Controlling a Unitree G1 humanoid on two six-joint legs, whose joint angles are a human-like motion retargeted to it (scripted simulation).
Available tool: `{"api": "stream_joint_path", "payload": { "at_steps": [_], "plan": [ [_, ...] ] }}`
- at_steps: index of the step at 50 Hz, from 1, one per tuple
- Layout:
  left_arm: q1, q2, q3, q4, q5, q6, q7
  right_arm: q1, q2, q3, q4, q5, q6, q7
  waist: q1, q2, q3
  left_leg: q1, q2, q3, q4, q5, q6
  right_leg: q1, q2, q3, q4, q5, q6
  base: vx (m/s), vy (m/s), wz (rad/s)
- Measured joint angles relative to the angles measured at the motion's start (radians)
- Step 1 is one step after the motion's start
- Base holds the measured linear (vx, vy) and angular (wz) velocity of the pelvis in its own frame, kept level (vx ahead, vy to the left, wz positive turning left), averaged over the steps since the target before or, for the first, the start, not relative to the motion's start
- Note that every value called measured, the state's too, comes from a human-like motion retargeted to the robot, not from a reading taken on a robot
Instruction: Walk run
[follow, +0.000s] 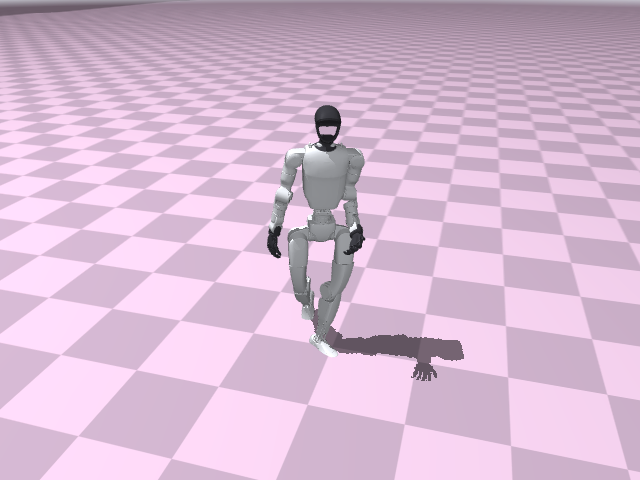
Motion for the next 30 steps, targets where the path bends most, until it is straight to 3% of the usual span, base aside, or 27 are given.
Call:
{"api": "stream_joint_path", "payload": {
  "at_steps": [2,5,8,10,13,18,23,28,30],
  "plan": [
    [-0.034,0.005,-0.011,0.003,-0.006,0.020,-0.024,0.051,-0.003,-0.012,0.022,-0.012,0.030,0.017,-0.009,0.038,0.000,0.024,0.018,-0.041,0.010,-0.023,-0.002,-0.069,0.026,0.037,0.133,-0.032,-0.021,0.48,0.09,1.08],
    [-0.095,0.010,-0.025,0.020,-0.022,0.050,-0.046,0.121,0.012,-0.042,0.026,0.004,0.055,0.015,-0.033,0.088,0.015,0.060,0.030,-0.120,0.020,-0.045,-0.006,-0.173,0.052,0.104,0.256,-0.176,-0.091,0.56,0.07,1.26],
    [-0.118,0.004,-0.063,0.009,-0.036,0.035,-0.038,0.179,0.039,-0.061,0.018,0.050,0.026,0.022,-0.067,0.115,0.021,0.090,0.018,-0.205,0.024,-0.059,-0.013,-0.241,0.002,0.089,0.218,-0.301,-0.136,0.58,0.04,1.44],
    [-0.125,-0.001,-0.080,-0.007,-0.042,0.025,-0.041,0.205,0.053,-0.073,0.016,0.067,0.008,0.039,-0.103,0.118,0.022,0.105,-0.010,-0.267,0.026,-0.066,-0.010,-0.277,-0.052,0.067,0.125,-0.330,-0.141,0.56,0.01,1.62],
    [-0.124,-0.008,-0.095,-0.028,-0.054,0.031,-0.059,0.222,0.067,-0.085,0.030,0.074,0.008,0.059,-0.153,0.100,0.027,0.145,-0.067,-0.347,0.025,-0.081,-0.005,-0.319,-0.092,0.101,-0.077,-0.312,-0.104,0.48,-0.02,1.51],
    [-0.121,0.003,-0.109,-0.048,-0.082,0.036,-0.066,0.215,0.078,-0.072,0.039,0.040,0.018,0.126,-0.225,0.055,0.049,0.246,-0.142,-0.478,0.018,-0.105,-0.013,-0.398,-0.054,0.322,-0.334,-0.319,-0.019,0.61,-0.12,1.29],
    [-0.120,0.016,-0.108,-0.054,-0.075,0.033,-0.062,0.191,0.050,-0.067,0.033,-0.012,0.014,0.150,-0.233,0.036,0.053,0.327,-0.175,-0.555,0.022,-0.117,-0.032,-0.439,-0.038,0.350,-0.489,-0.253,0.096,0.63,-0.14,0.71],
    [-0.099,0.016,-0.108,-0.041,-0.075,0.036,-0.071,0.175,0.006,-0.089,0.029,0.041,0.060,0.095,-0.278,0.061,0.031,0.368,-0.144,-0.612,0.082,-0.045,-0.105,-0.401,-0.007,0.324,-0.463,-0.155,-0.053,0.76,-0.19,1.09],
    [-0.077,0.007,-0.109,-0.029,-0.067,0.041,-0.080,0.170,-0.012,-0.109,0.031,0.083,0.086,0.087,-0.293,0.095,0.017,0.360,-0.107,-0.629,0.135,0.058,-0.171,-0.366,0.028,0.403,-0.449,-0.215,-0.111,0.95,-0.22,1.17]
  ]
}}
